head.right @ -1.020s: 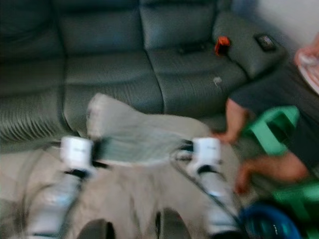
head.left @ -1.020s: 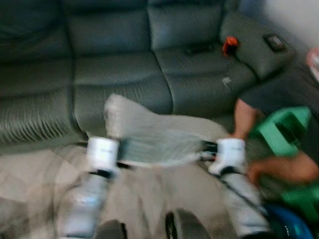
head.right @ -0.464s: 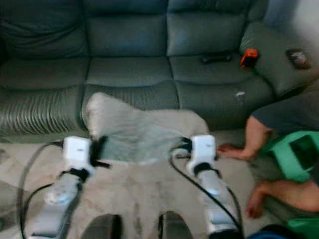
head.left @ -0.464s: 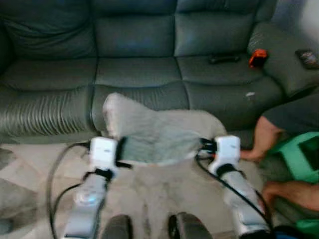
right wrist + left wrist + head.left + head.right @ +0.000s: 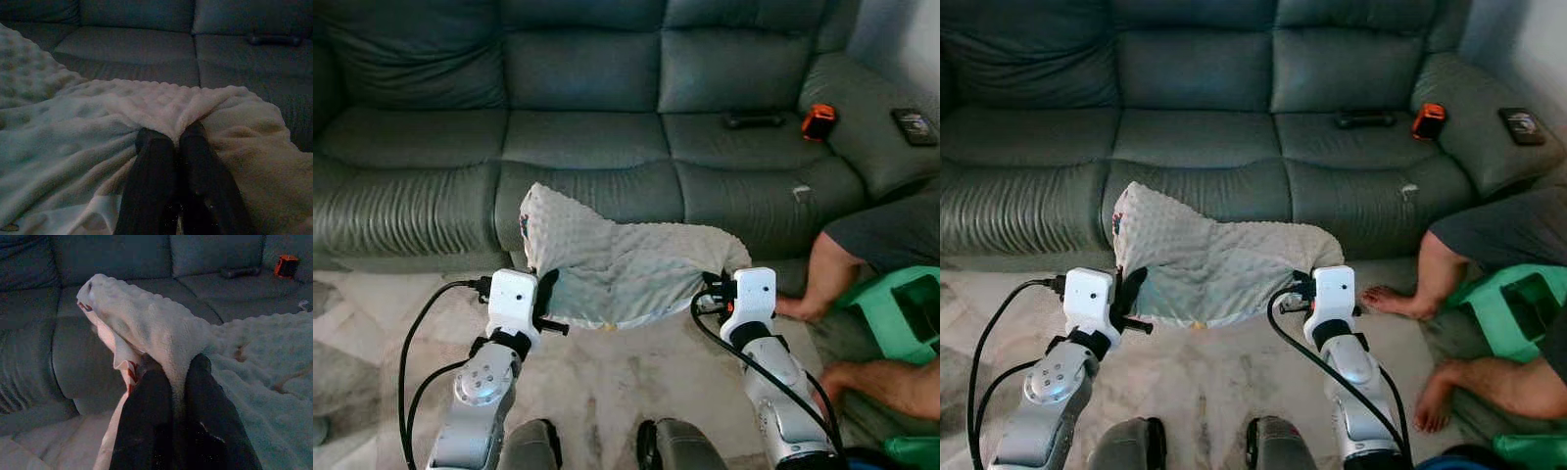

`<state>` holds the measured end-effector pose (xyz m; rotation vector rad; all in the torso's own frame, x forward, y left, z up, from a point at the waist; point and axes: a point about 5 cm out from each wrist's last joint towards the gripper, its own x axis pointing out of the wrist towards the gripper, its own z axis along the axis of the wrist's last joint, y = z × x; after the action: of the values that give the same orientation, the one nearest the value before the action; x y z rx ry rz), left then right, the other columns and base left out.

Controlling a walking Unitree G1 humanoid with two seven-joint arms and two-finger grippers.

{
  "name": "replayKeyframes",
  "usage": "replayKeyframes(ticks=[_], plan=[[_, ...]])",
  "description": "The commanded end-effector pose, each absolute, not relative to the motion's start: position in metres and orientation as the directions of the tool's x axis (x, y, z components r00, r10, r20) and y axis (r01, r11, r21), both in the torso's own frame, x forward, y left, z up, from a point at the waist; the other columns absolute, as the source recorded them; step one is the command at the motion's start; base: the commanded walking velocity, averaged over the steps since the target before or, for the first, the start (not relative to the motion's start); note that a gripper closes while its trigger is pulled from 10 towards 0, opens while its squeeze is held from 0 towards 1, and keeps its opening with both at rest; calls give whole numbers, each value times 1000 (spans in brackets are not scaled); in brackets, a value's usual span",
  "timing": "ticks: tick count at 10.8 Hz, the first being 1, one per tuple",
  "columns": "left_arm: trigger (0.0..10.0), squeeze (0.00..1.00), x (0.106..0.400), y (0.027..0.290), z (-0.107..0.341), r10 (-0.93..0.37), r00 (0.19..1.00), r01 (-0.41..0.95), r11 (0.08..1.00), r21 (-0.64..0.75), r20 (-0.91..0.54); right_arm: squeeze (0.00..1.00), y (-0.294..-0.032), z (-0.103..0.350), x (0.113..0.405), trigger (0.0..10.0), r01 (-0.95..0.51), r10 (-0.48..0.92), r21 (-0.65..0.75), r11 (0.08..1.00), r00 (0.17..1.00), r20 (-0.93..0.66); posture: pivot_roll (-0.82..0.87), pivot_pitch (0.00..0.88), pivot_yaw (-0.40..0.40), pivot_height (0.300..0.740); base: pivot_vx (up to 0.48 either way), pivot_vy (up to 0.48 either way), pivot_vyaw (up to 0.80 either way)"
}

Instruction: Move the pillow to the sofa

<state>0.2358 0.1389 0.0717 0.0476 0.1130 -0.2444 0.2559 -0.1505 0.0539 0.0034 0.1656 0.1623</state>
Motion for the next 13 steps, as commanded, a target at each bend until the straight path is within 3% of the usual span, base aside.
replayKeyframes(ticks=[1, 4, 13], plan=[[10000, 0, 235, 135, 76, -267, 959, 272, 962, 32, -98, 0, -150, 57, 258, 10000, -175, 173, 4, 985, 974, -148, -37, 153, -77, 740, 285, 0, 0], [10000, 0, 235, 134, 76, -272, 957, 276, 961, 29, -98, 0, -149, 57, 258, 10000, -175, 173, 5, 985, 974, -148, -34, 155, -75, 740, 291, 0, 452], [10000, 0, 237, 131, 75, -281, 955, 284, 959, 20, -98, 0, -147, 56, 260, 10000, -175, 173, 2, 985, 973, -152, -38, 153, -77, 740, 308, 0, 0]])
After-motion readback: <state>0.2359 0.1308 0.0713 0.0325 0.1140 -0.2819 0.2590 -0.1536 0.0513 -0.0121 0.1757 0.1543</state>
